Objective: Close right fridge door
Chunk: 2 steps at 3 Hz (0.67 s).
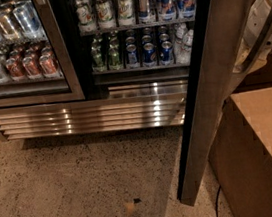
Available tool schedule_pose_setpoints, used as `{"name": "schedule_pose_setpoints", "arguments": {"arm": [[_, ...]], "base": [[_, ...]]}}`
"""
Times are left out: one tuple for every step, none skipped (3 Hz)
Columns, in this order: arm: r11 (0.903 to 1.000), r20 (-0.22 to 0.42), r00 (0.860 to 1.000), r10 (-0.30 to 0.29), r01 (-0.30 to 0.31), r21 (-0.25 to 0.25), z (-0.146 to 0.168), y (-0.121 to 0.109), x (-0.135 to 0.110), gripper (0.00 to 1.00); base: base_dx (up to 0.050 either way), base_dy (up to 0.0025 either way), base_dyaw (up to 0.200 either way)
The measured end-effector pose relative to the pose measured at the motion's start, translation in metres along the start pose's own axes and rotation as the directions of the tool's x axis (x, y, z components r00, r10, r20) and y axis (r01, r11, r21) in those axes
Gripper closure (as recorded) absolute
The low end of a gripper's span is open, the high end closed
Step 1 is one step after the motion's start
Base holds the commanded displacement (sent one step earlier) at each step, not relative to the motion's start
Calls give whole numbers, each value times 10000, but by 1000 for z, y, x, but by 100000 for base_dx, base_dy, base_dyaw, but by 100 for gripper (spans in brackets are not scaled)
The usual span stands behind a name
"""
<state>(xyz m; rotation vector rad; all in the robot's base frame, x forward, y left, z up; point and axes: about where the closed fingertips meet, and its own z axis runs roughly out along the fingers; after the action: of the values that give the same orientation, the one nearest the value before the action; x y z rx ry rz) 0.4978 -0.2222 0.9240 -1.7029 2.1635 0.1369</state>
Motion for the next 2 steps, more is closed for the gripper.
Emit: {"name": "schedule_pose_setpoints", "arguments": {"arm": [[10000, 0, 10000, 0, 0, 0, 0, 0, 0, 100], [10000, 0, 10000, 0, 0, 0, 0, 0, 0, 100]], "base": [[-2337, -209, 17624], [4445, 203, 9225]]}}
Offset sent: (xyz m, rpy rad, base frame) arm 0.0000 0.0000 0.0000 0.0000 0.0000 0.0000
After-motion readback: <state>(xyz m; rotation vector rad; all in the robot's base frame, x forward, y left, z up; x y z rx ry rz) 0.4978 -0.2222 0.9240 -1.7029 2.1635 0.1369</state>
